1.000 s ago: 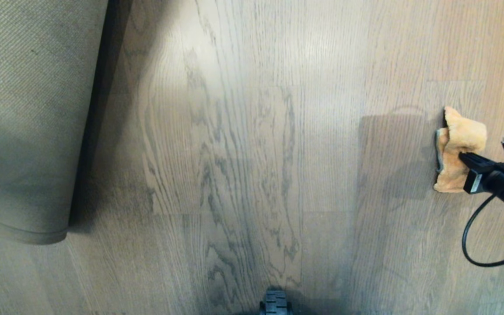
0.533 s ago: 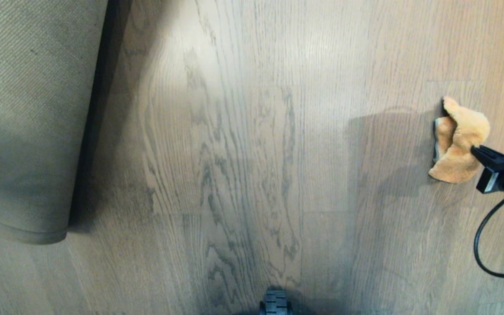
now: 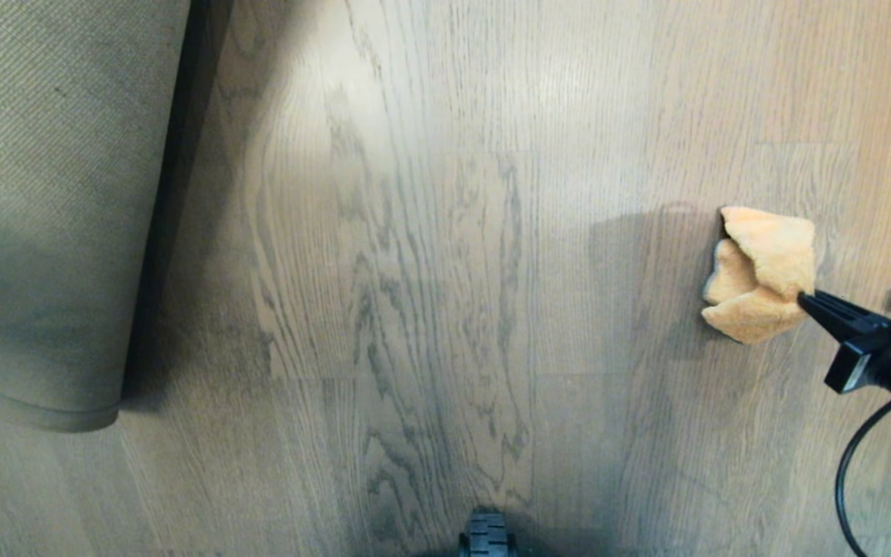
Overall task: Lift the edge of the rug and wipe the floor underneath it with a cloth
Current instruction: Pick up the rag
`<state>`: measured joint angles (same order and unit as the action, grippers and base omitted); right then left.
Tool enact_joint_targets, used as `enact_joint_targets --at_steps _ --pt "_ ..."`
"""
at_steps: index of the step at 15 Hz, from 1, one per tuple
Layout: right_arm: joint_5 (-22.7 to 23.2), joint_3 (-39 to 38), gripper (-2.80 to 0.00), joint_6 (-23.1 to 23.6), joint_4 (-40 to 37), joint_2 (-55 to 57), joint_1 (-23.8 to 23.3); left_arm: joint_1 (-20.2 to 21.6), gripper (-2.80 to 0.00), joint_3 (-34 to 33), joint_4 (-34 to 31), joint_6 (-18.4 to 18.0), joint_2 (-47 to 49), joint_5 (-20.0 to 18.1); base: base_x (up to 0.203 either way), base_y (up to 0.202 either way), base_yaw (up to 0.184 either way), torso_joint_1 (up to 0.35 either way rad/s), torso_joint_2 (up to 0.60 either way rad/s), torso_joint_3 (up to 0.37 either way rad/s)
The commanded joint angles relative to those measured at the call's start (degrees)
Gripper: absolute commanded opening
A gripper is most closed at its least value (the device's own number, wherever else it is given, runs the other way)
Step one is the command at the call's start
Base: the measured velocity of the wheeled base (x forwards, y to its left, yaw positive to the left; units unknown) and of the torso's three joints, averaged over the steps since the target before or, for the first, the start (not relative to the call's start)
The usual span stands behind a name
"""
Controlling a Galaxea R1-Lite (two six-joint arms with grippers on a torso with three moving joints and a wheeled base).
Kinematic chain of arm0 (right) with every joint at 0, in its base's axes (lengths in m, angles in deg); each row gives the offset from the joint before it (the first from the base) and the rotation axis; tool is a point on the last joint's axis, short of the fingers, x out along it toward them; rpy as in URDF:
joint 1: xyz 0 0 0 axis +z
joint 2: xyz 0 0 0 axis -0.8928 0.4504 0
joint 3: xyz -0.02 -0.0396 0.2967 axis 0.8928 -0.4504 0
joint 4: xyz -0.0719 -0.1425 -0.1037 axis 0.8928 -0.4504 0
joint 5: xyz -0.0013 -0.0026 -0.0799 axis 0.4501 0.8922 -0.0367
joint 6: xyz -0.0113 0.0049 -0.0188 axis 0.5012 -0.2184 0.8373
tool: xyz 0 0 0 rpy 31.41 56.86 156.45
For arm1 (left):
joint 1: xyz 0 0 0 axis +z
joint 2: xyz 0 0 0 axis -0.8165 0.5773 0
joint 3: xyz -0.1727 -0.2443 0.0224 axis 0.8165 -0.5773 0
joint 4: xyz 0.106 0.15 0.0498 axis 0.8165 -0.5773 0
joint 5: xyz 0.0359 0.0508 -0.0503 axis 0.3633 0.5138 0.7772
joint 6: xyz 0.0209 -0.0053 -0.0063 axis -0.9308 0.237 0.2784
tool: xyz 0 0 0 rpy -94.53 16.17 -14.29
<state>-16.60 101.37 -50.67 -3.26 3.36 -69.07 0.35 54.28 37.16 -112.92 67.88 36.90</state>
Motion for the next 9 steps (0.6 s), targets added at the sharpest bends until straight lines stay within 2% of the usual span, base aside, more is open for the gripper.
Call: enact_joint_targets --at_steps 1,6,9 --pt "0.1 -2.3 -2.80 0.1 0.5 -1.2 2.0 0.0 -2.80 -0.1 0.1 -0.3 0.0 -0.1 0.000 0.000 0.000 0.000 0.00 0.000" --pt "0.2 -5.6 -2.80 0.1 0.4 -1.5 6.4 0.0 -2.80 -0.7 0.3 -0.4 -0.1 -0.1 0.000 0.000 0.000 0.000 0.00 0.000" --pt "0.2 -5.6 -2.80 0.1 0.3 -0.9 6.5 0.0 -2.80 -0.6 0.3 -0.3 -0.1 -0.1 0.000 0.000 0.000 0.000 0.00 0.000"
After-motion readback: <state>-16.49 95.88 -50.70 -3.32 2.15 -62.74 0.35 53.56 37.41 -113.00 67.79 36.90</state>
